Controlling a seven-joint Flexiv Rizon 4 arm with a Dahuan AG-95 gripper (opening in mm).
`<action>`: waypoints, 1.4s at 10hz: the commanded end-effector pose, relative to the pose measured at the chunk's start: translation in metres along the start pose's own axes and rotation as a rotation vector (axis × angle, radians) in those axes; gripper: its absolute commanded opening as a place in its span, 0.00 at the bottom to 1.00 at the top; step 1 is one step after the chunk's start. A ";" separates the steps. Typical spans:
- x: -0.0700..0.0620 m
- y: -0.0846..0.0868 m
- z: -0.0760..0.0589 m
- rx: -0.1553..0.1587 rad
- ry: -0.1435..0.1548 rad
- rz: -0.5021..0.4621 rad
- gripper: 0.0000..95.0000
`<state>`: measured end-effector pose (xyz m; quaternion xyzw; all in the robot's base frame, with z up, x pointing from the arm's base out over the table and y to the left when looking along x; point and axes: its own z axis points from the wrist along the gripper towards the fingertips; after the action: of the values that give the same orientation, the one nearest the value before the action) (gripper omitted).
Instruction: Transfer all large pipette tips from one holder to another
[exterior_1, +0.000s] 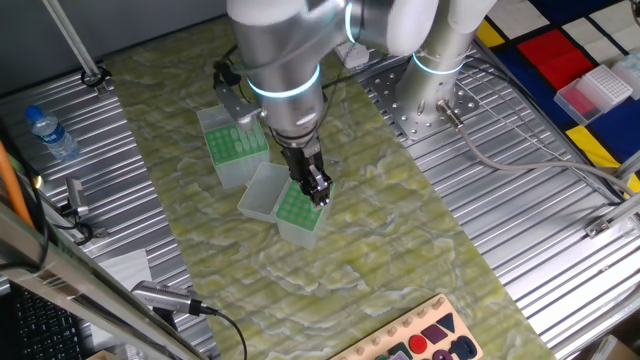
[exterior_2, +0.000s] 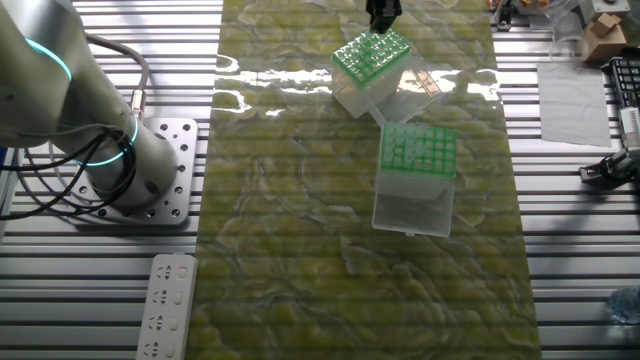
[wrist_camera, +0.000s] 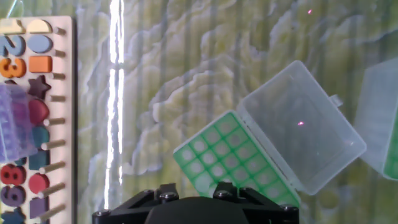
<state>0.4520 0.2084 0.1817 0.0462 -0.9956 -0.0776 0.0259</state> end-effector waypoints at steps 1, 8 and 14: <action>-0.002 -0.002 0.007 0.015 0.004 -0.001 0.40; -0.003 -0.004 0.026 0.035 0.002 0.000 0.40; 0.001 -0.007 0.033 0.087 0.005 -0.022 0.20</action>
<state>0.4498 0.2063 0.1483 0.0581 -0.9974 -0.0339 0.0261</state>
